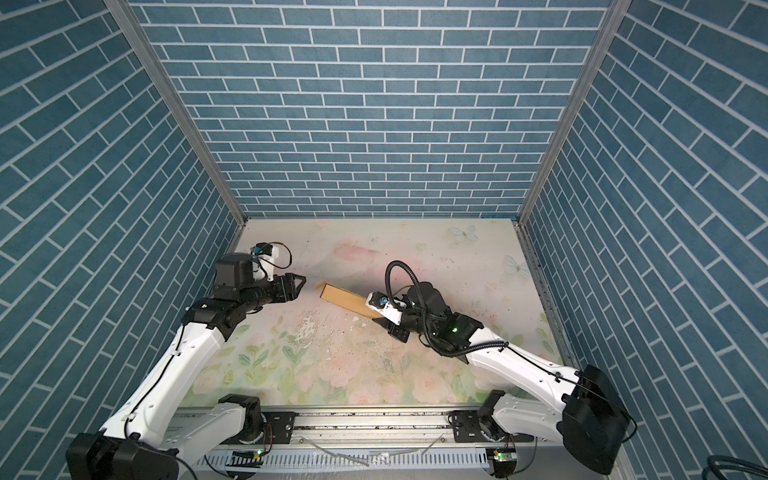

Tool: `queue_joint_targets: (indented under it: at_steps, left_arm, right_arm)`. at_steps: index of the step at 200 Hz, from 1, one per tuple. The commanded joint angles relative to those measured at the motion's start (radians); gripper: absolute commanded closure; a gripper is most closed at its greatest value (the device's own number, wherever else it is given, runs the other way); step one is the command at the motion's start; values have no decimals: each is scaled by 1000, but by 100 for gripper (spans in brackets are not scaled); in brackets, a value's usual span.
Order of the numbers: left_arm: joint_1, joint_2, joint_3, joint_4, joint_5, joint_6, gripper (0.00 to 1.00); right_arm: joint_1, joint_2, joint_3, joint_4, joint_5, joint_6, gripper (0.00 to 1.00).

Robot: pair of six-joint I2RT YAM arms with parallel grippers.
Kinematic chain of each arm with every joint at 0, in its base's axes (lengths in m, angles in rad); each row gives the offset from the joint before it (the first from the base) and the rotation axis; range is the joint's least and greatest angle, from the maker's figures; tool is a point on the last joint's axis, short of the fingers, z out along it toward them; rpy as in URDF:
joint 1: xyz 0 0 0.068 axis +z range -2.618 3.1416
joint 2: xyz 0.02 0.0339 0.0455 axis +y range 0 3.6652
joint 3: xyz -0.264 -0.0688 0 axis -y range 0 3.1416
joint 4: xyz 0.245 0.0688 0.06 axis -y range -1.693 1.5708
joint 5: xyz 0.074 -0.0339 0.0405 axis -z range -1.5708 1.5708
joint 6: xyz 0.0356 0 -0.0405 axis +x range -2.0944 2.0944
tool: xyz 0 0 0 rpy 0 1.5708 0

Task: Fold the paper box
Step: 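Bring the left gripper back down to the box end nearest it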

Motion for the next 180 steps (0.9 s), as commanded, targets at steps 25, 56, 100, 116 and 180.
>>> queue_joint_targets:
  at_steps: [25,56,100,116,180]
  left_arm:
    - [-109,-62,24,-37,-65,90,30]
    - [-156,-85,36,-102,-72,115,36]
    - [-209,-80,86,-207,-46,199,44]
    - [-218,-71,107,-240,-23,243,46]
    - [-243,3,167,-305,59,337,49]
  right_arm:
    - [-34,1,38,-74,-44,-12,77]
    - [-50,-6,38,-91,-72,-8,77]
    - [-58,-7,50,-114,-100,-6,77]
    - [-59,-12,49,-116,-101,-4,77]
    - [-60,-40,41,-135,-103,0,78]
